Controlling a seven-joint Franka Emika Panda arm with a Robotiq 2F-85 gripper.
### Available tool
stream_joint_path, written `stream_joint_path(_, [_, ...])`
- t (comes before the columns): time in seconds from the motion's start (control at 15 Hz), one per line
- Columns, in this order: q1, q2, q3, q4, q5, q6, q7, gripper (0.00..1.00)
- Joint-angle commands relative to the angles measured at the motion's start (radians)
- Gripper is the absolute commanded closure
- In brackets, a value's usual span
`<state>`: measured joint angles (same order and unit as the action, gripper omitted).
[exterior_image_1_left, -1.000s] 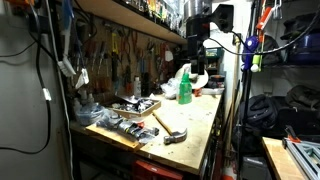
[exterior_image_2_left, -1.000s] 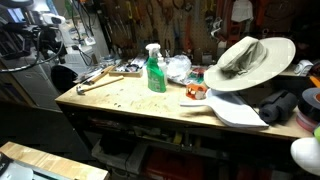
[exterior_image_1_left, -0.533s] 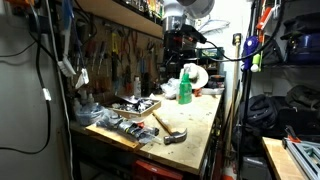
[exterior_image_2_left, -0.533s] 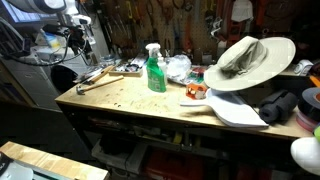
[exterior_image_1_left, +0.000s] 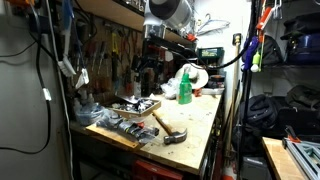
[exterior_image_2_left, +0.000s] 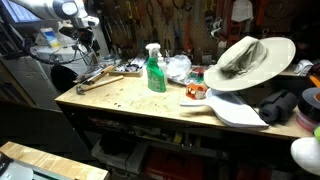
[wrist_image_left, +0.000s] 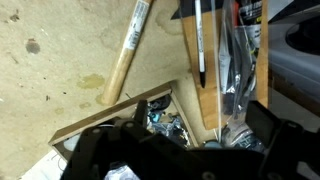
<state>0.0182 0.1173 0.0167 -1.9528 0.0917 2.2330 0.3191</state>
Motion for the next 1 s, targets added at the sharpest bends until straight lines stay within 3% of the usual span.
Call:
stream_joint_path(0.0, [0.009,0.020,-0.004,0.017,0.002,0.017,0.012,0.00])
stream_joint_path(0.93, [0.013,0.080,-0.003,0.073,0.024,0.044,0.025,0.00])
